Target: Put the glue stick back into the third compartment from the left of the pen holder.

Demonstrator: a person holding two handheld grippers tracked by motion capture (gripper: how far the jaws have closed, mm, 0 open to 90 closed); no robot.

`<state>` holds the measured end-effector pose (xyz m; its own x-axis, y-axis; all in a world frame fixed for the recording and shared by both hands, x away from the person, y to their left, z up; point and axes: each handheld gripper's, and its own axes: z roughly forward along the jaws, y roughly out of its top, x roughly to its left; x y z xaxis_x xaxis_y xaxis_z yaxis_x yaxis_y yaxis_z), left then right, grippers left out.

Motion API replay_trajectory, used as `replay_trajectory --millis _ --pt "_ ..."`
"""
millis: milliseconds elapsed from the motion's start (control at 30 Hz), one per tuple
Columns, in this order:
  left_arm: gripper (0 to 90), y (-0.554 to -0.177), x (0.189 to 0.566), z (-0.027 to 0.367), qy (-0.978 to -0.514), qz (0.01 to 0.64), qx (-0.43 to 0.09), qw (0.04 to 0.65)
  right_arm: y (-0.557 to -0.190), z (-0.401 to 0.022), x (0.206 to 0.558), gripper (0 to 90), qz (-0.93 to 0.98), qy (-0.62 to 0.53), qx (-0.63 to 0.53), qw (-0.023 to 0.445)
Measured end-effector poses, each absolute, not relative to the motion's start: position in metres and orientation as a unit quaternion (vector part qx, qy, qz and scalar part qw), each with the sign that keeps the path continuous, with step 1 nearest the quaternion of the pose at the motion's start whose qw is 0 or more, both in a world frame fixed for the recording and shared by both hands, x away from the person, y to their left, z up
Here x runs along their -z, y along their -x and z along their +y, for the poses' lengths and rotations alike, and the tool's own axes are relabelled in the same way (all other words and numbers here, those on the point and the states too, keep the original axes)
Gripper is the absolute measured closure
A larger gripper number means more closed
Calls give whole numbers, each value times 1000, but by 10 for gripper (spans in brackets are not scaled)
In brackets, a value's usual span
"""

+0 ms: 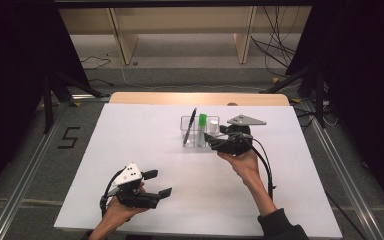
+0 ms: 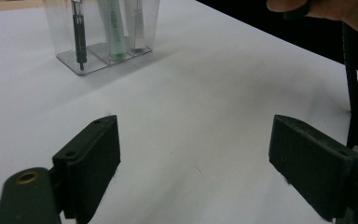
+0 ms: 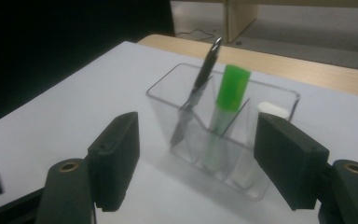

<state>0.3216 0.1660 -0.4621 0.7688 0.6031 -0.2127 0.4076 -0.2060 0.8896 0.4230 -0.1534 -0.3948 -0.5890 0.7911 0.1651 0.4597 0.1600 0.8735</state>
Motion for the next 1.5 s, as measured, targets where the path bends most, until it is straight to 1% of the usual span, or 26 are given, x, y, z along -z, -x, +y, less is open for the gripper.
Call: replay_trajectory --millis 33,133,167,267,533,833,1100,1200,1500 --pt "161 -322 462 166 -772 327 -91 538 -423 -153 395 319 743 -421 -493 168" --pt "161 -322 462 166 -771 328 -90 538 -405 -155 401 312 749 -406 -500 155" --pt "161 -322 463 166 -771 329 -90 537 -405 -155 401 312 749 -406 -500 155" --pt "161 -322 463 166 -771 331 -89 537 -388 -159 406 311 747 -397 -512 147" --pt "161 -322 462 166 -769 331 -89 540 -359 -167 414 309 748 -374 -531 136" --pt "161 -321 462 165 -772 325 -88 538 -335 -178 419 301 746 -354 -547 141" --pt "161 -320 461 165 -774 320 -88 539 -320 -197 433 284 739 -363 -551 138" --pt "161 -319 461 165 -775 320 -87 538 -315 -205 438 266 733 -367 -554 144" --pt "161 -319 460 164 -777 317 -85 538 -302 -212 442 257 733 -355 -557 163"
